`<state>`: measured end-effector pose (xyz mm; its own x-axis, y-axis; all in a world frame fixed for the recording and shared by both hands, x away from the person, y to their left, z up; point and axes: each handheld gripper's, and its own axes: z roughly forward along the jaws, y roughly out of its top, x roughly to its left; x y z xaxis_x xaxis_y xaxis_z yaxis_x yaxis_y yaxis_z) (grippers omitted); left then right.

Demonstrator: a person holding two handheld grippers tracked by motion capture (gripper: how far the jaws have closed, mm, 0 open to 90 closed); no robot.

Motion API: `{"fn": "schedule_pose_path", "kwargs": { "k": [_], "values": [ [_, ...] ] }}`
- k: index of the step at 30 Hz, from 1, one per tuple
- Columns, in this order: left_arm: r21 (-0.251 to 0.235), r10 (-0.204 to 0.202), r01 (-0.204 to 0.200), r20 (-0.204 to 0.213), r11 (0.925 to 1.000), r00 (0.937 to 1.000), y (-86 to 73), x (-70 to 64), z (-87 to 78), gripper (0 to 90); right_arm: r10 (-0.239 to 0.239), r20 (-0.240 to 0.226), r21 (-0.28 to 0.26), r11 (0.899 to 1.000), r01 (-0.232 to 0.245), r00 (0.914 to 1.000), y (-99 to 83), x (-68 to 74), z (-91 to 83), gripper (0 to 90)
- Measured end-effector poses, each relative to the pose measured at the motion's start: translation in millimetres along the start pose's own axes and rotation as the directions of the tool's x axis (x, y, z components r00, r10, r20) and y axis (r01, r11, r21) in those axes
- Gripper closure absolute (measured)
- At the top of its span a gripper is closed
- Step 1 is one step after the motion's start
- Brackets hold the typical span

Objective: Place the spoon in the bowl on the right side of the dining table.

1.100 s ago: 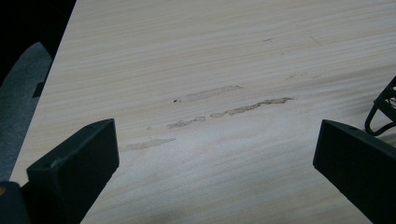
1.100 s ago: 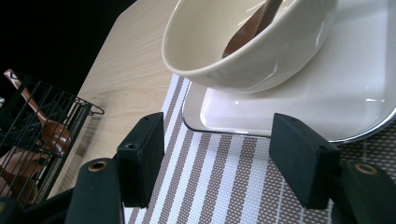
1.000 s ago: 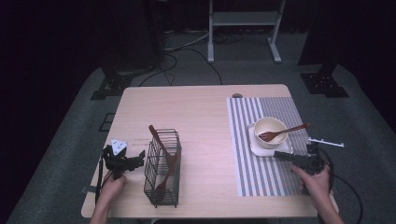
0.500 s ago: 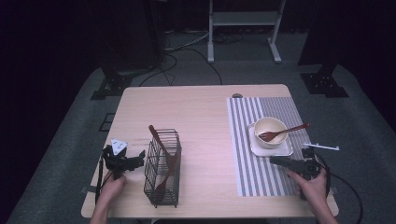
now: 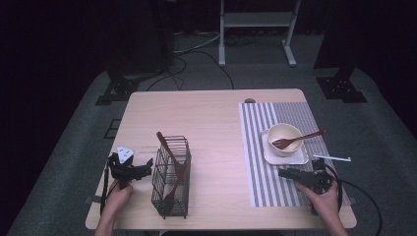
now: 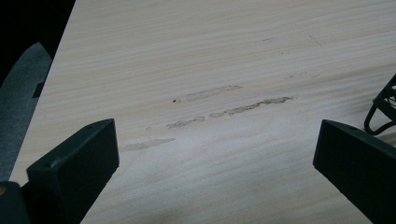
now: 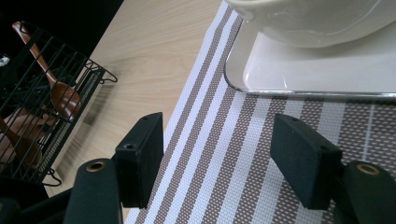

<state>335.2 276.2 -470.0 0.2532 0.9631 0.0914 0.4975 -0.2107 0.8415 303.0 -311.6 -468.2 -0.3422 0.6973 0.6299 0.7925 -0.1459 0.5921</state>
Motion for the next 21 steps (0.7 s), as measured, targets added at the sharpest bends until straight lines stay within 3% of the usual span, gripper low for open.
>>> {"fn": "schedule_pose_path", "kwargs": {
  "k": [21],
  "values": [
    [-0.001,0.004,-0.004,0.001,1.0000,1.0000,0.0,-0.3,0.0,0.0,-0.043,-0.026,0.028,0.999,0.044,0.9987,-18.3,15.4,8.2,33.2]
  ]
}}
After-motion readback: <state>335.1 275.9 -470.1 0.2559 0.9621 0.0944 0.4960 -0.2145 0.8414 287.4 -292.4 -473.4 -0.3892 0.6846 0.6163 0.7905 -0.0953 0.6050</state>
